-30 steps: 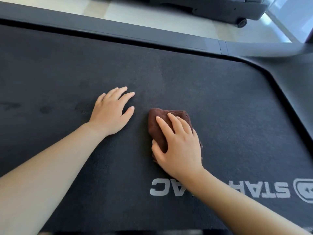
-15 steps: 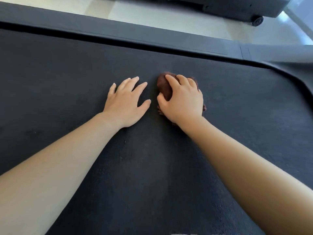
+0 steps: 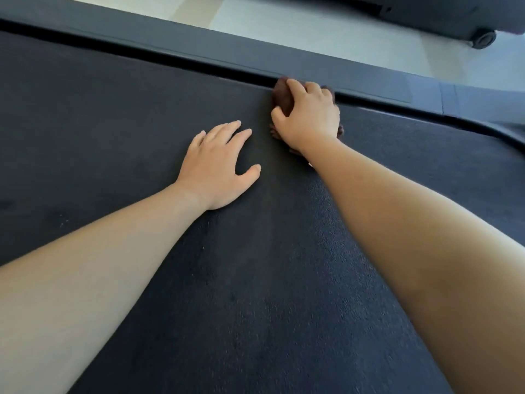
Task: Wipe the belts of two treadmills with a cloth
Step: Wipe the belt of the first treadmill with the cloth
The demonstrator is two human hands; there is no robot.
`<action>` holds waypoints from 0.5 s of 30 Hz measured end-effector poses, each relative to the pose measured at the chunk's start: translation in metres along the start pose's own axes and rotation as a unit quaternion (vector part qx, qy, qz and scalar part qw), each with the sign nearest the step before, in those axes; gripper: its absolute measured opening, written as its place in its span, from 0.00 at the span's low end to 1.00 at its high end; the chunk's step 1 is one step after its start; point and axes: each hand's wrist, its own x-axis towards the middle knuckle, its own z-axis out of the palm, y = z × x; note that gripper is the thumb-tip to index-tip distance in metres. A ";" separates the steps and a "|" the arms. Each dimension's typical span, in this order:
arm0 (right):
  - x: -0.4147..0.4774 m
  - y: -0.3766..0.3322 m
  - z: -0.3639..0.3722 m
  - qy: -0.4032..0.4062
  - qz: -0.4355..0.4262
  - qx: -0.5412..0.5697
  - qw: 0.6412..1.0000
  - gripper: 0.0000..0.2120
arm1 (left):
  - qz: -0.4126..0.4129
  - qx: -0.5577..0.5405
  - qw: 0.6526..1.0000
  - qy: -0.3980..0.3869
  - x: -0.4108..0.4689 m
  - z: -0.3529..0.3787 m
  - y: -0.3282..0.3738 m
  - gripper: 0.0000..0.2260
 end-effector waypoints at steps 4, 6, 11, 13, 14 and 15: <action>-0.044 0.001 -0.006 0.005 -0.019 0.000 1.000 0.27 | -0.046 -0.001 0.999 0.007 -0.017 -0.004 0.002 0.26; -0.074 -0.001 -0.009 0.009 -0.032 0.010 0.999 0.28 | -0.047 -0.001 0.999 -0.004 -0.038 -0.005 0.002 0.24; -0.164 -0.018 -0.022 0.012 -0.065 0.033 0.997 0.27 | -0.018 -0.005 0.999 -0.038 -0.105 -0.015 0.003 0.24; -0.198 -0.028 -0.028 0.009 -0.065 0.036 0.997 0.27 | 0.000 -0.002 0.998 -0.060 -0.123 -0.021 0.002 0.25; -0.213 -0.033 -0.031 0.006 -0.061 0.039 0.997 0.27 | 0.007 -0.001 0.998 -0.066 -0.132 -0.023 0.002 0.25; -0.227 -0.038 -0.034 0.005 -0.056 0.040 0.998 0.27 | 0.011 -0.001 0.998 -0.068 -0.141 -0.025 0.001 0.25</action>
